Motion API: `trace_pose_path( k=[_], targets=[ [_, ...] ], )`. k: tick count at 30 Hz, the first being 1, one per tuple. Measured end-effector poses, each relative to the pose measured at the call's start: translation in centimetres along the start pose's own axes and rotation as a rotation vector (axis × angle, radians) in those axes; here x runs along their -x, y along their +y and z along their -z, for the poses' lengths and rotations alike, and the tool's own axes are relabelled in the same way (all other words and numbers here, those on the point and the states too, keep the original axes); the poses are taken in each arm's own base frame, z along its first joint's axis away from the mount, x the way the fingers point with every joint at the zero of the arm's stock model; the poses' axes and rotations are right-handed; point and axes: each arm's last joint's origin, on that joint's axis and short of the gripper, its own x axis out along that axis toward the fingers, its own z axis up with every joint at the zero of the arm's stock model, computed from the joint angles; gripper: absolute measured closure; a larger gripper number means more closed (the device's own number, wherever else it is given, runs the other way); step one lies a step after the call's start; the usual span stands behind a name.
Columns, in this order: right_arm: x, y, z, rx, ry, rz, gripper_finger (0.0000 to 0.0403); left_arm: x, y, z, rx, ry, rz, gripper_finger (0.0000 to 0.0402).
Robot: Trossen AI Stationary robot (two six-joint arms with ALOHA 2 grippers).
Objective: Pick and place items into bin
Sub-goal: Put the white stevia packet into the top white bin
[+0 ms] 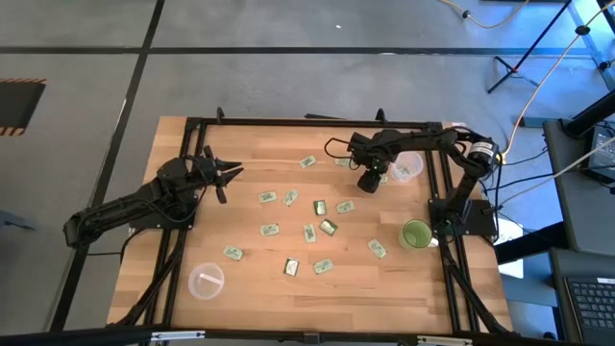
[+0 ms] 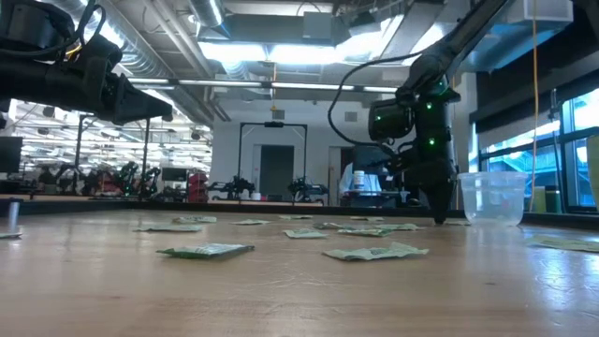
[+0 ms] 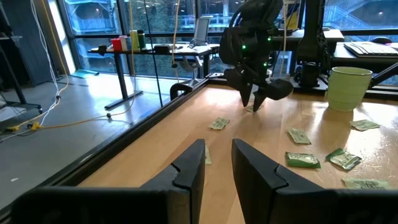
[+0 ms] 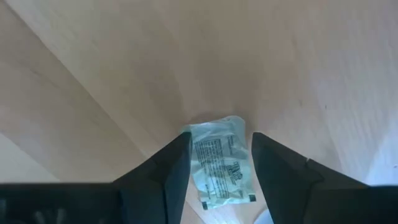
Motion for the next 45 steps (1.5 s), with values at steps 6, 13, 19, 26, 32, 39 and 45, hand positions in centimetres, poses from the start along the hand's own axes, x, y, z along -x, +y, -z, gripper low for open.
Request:
trace_pose_path(
  k=[6,13,19,26,32,39,45],
  targets=[
    [-0.1,0.0,0.0,-0.004,0.003,-0.006,0.0272,0.0,0.0,0.0,0.000,0.000,0.000,0.0327],
    [-0.1,0.0,0.0,-0.003,0.006,-0.001,0.0328,0.0,0.0,0.0,0.000,0.000,0.000,0.0327],
    [-0.2,0.0,0.0,-0.003,0.006,0.005,0.0360,0.0,0.0,0.0,0.000,0.000,0.000,0.0327],
    [0.9,0.2,-1.0,0.000,-0.037,-0.001,0.0382,0.0,0.0,0.0,0.000,0.000,0.000,0.0327],
    [2.8,1.4,-2.3,0.038,-0.095,-0.006,0.0394,0.0,0.0,0.0,0.000,0.000,0.000,0.0327],
    [6.5,2.7,-2.3,0.053,-0.003,0.001,0.0392,0.0,0.0,0.0,0.000,0.000,0.000,0.0327],
    [9.9,2.4,-1.4,0.018,0.008,0.004,0.0392,0.0,0.0,0.0,0.000,0.000,0.000,0.0327]
  ],
)
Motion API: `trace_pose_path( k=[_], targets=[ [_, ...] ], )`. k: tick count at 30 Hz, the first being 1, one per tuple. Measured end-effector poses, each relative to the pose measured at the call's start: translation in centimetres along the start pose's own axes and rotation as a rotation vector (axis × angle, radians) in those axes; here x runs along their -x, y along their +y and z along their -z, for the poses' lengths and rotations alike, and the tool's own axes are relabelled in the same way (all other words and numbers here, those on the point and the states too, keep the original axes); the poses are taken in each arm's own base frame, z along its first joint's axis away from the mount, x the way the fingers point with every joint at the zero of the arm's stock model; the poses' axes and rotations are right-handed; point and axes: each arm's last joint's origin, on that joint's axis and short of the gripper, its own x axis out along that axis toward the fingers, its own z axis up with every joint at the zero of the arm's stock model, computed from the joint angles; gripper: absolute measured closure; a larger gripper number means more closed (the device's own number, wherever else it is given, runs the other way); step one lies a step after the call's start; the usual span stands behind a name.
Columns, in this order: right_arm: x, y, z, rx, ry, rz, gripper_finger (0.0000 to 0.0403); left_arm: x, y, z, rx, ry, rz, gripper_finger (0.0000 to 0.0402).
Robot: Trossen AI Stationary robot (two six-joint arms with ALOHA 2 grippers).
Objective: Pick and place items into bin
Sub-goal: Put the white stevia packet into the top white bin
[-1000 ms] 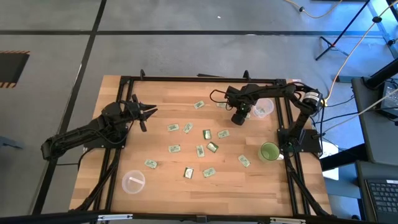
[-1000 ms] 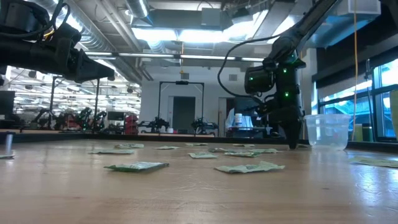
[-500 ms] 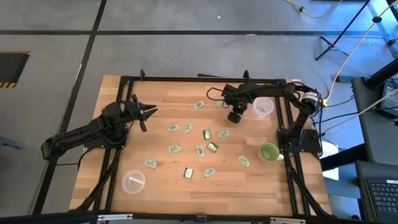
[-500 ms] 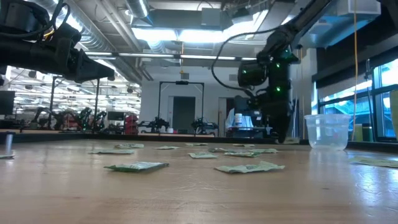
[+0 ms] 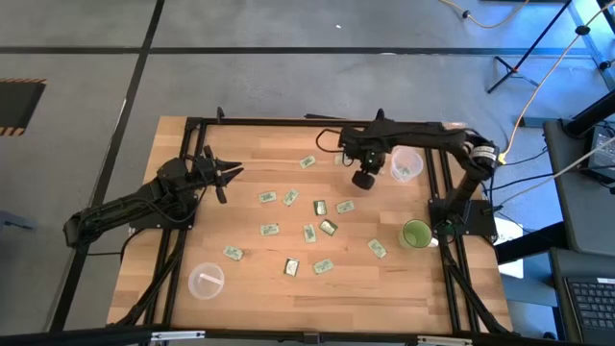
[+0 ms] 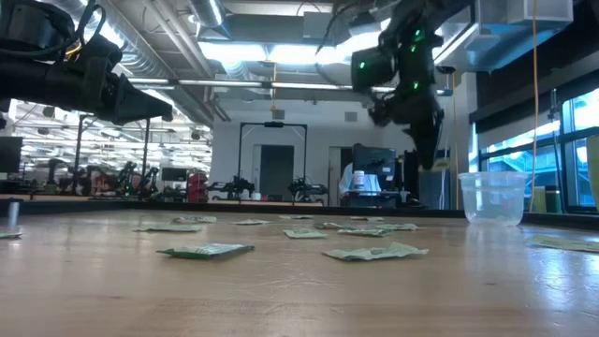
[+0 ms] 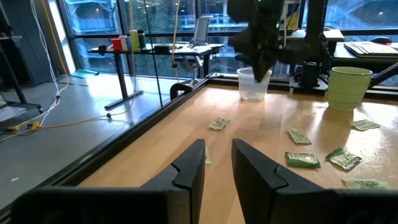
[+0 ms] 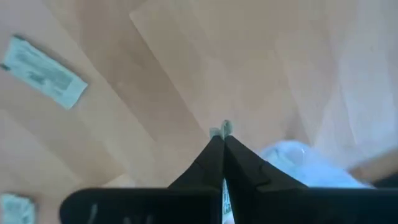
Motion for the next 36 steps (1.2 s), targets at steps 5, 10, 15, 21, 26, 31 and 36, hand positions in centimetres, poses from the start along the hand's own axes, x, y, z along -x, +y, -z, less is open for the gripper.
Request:
trace_pose_path(
  k=[5,10,15,21,26,31,36],
  targets=[
    [3.4,-1.6,2.4,-0.118,-0.075,0.013,0.0391,0.0,0.0,0.0,0.000,0.000,0.001,0.0327],
    [6.4,-3.3,5.1,-0.299,-0.154,0.043,0.0391,0.0,0.0,0.0,0.000,0.001,0.001,0.0327],
    [7.3,-4.5,6.3,-0.386,-0.175,0.051,0.0391,0.0,0.0,0.0,0.000,0.001,0.002,0.0327],
    [5.3,-6.1,6.9,-0.449,-0.088,0.071,0.0391,0.0,0.0,0.0,0.000,0.001,0.002,0.0327],
    [1.3,-6.8,7.9,-0.483,0.021,0.087,0.0391,0.0,0.0,0.0,0.000,0.000,0.002,0.0327],
    [-2.0,-7.0,8.0,-0.478,-0.011,0.080,0.0391,0.0,0.0,0.0,0.000,0.001,0.002,0.0327],
    [-3.5,-7.1,8.0,-0.476,-0.047,0.078,0.0391,0.0,0.0,0.0,0.000,0.000,0.002,0.0327]
  ],
)
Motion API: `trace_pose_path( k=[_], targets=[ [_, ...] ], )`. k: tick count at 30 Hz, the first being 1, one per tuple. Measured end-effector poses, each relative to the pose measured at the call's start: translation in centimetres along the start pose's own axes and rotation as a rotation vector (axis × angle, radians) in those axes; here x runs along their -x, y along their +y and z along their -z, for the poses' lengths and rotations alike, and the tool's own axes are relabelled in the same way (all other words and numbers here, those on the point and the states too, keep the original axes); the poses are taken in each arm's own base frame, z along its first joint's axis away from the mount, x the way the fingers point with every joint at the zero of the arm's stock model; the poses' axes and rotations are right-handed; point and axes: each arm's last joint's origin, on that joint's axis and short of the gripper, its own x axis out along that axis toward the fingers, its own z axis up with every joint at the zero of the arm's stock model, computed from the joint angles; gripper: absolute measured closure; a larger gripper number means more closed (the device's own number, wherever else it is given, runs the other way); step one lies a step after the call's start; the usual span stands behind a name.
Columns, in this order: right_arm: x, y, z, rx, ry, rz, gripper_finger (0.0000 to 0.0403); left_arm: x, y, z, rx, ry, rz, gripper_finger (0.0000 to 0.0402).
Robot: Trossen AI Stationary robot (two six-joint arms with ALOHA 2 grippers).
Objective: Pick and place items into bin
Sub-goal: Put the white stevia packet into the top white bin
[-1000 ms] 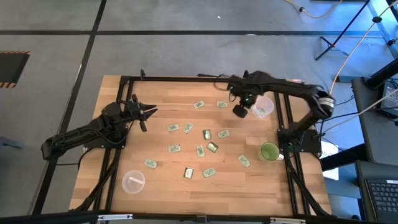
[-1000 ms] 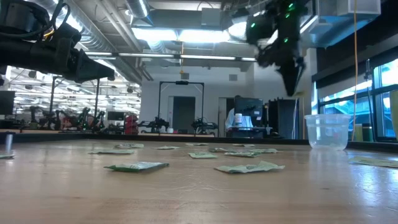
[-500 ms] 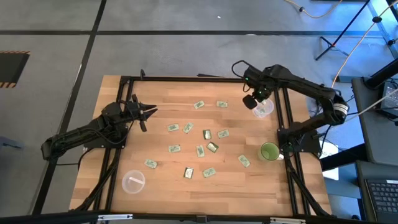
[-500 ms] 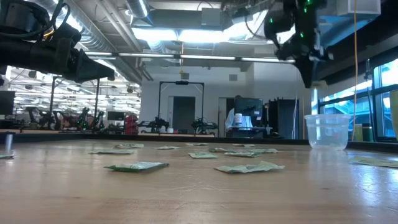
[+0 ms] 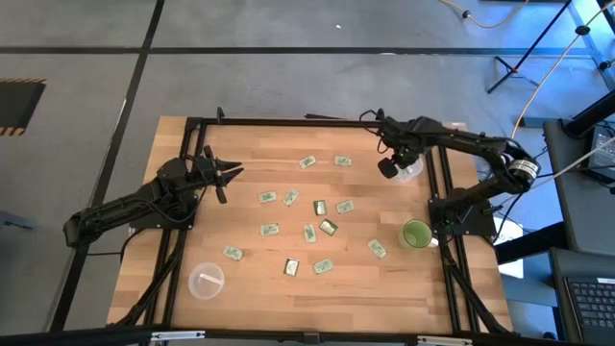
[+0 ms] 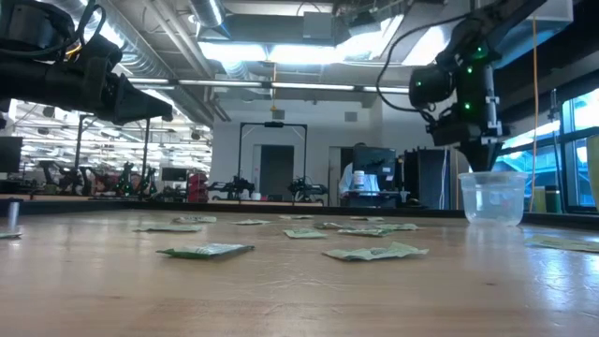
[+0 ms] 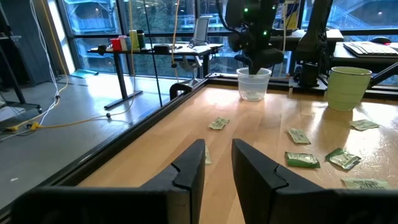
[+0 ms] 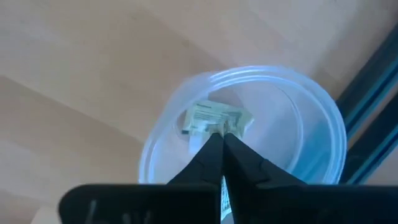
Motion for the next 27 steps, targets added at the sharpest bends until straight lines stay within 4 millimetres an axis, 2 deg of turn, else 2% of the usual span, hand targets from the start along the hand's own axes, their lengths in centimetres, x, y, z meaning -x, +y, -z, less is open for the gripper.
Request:
trace_pose_path(
  k=[12,22,27],
  targets=[
    [-0.3,0.0,0.1,-0.035,-0.002,0.003,0.0385,0.0,0.0,0.0,0.000,0.000,0.001,0.0327],
    [0.2,-0.2,0.3,-0.069,-0.020,-0.004,0.0295,0.0,0.0,0.0,0.000,0.000,0.001,0.0327],
    [2.4,-0.7,0.7,-0.124,-0.071,-0.024,0.0282,0.0,0.0,0.0,0.000,0.000,0.001,0.0327]
  ],
)
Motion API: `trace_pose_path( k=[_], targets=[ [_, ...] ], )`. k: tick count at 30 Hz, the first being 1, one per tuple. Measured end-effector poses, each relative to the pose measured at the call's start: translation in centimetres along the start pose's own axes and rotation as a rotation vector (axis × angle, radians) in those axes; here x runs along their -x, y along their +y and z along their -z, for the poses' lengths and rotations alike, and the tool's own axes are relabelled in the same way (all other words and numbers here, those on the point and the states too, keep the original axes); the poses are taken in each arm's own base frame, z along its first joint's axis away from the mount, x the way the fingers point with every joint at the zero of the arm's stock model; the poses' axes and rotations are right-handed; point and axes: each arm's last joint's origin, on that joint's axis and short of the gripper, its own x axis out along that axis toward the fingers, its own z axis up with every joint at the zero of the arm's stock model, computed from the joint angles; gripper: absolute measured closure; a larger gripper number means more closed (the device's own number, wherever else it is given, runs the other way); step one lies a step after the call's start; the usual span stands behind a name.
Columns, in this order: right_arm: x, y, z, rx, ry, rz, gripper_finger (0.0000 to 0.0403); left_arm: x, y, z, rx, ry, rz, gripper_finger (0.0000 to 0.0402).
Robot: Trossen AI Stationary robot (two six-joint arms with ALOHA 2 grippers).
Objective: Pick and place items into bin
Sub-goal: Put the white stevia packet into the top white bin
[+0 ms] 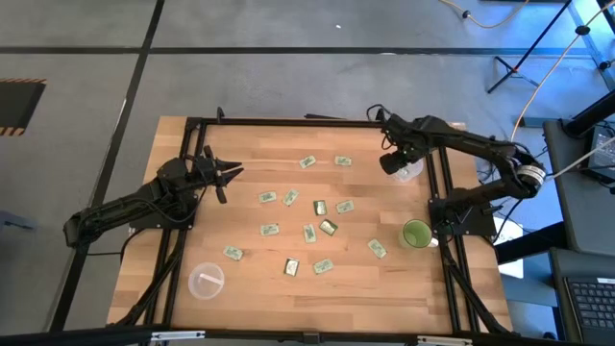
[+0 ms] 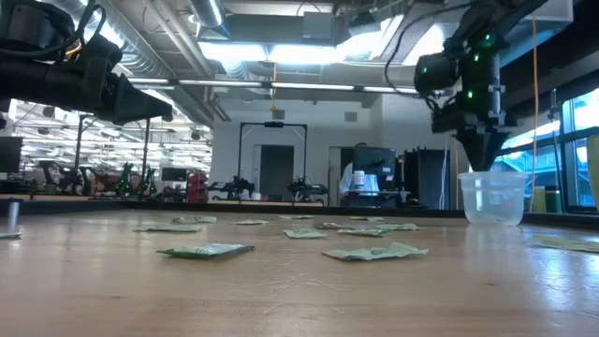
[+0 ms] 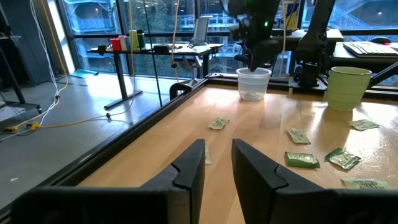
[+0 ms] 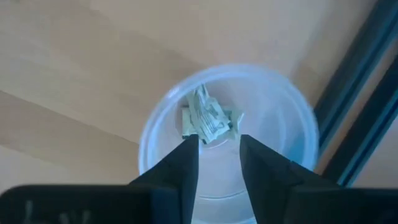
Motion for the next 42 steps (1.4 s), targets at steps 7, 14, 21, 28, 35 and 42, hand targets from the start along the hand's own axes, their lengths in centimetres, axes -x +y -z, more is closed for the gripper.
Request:
trace_pose_path(
  k=[7,14,21,28,35,42],
  targets=[
    [4.6,1.2,-0.1,0.036,-0.236,-0.133,0.0283,0.0,0.0,0.0,0.000,0.000,0.000,0.0327],
    [6.1,3.8,-0.5,0.207,-0.415,-0.263,0.0282,0.0,0.0,0.0,0.000,0.000,0.000,0.0327],
    [5.4,6.5,-2.3,0.391,-0.494,-0.368,0.0282,0.0,0.0,0.0,0.000,0.001,0.000,0.0327],
    [4.3,9.3,-5.8,0.492,-0.348,-0.297,0.0283,0.0,0.0,0.0,0.000,0.000,-0.002,0.0327],
    [0.2,11.1,-9.3,0.488,-0.148,-0.218,0.0283,0.0,0.0,0.0,0.000,0.000,-0.002,0.0327],
    [-4.8,11.8,-10.0,0.455,-0.006,-0.169,0.0283,0.0,0.0,0.0,0.000,0.000,-0.001,0.0327]
  ],
)
